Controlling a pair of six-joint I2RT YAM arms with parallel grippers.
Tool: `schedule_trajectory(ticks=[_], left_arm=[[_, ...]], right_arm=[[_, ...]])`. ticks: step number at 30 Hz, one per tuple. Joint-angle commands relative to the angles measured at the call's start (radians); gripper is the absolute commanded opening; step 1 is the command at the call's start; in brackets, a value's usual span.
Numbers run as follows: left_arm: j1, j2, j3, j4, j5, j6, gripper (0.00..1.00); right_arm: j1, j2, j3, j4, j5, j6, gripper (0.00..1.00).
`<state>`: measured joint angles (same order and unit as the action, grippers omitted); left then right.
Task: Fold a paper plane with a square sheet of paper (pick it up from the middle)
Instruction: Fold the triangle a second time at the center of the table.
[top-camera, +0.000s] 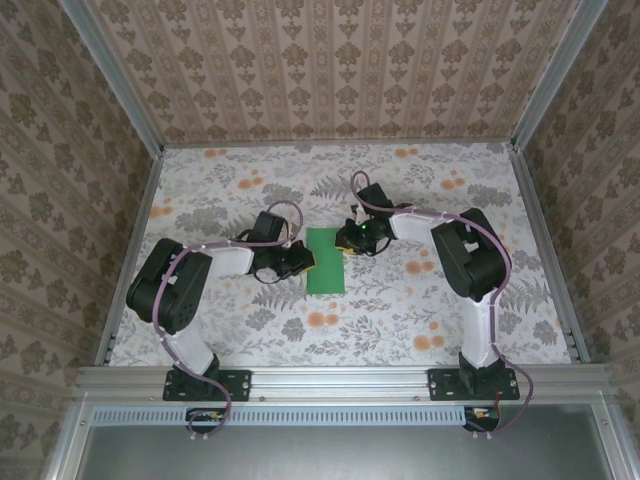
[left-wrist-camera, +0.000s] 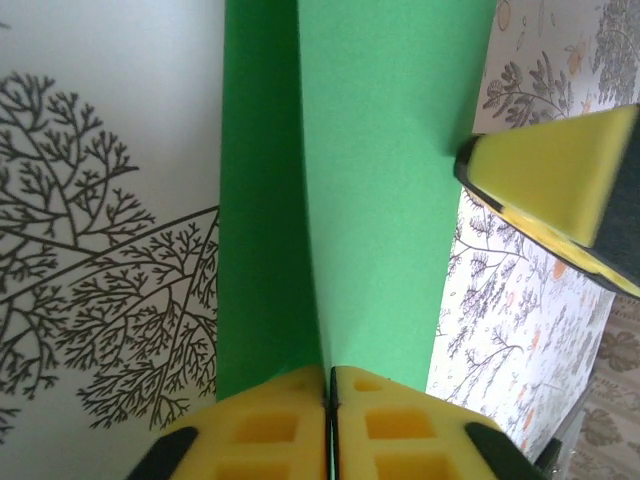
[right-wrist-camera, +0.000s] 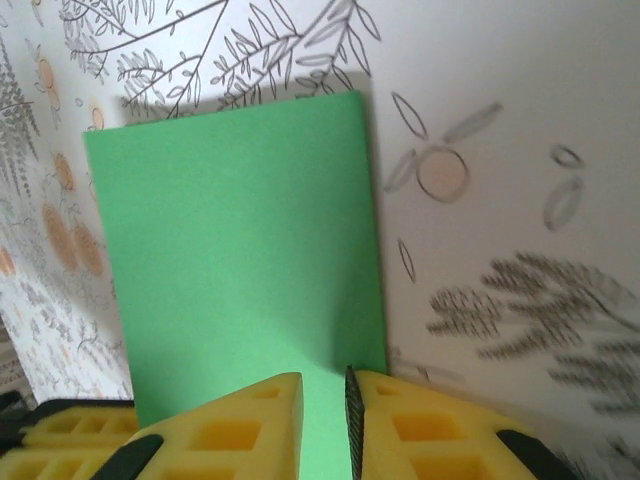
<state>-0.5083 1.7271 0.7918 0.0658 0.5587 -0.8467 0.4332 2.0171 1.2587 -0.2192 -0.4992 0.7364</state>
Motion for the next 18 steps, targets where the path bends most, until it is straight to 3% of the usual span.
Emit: schedule_trajectory(ticks=[1,10,18], left_arm=[[0.019,0.01,0.036,-0.068,0.011,0.092,0.05],[0.046,0.037,0.183,-0.33,0.034,0.354,0.0],[0.046,0.064,0.183,-0.325,0.03,0.336,0.0]], right_arm=[[-0.024,-0.133,-0.019,-0.046,-0.045,-0.039,0.23],[-0.024,-0.204,-0.112,-0.03,-0.09,-0.107,0.21],[0.038,-0.13,-0.101,0.009,-0.098,-0.086,0.07]])
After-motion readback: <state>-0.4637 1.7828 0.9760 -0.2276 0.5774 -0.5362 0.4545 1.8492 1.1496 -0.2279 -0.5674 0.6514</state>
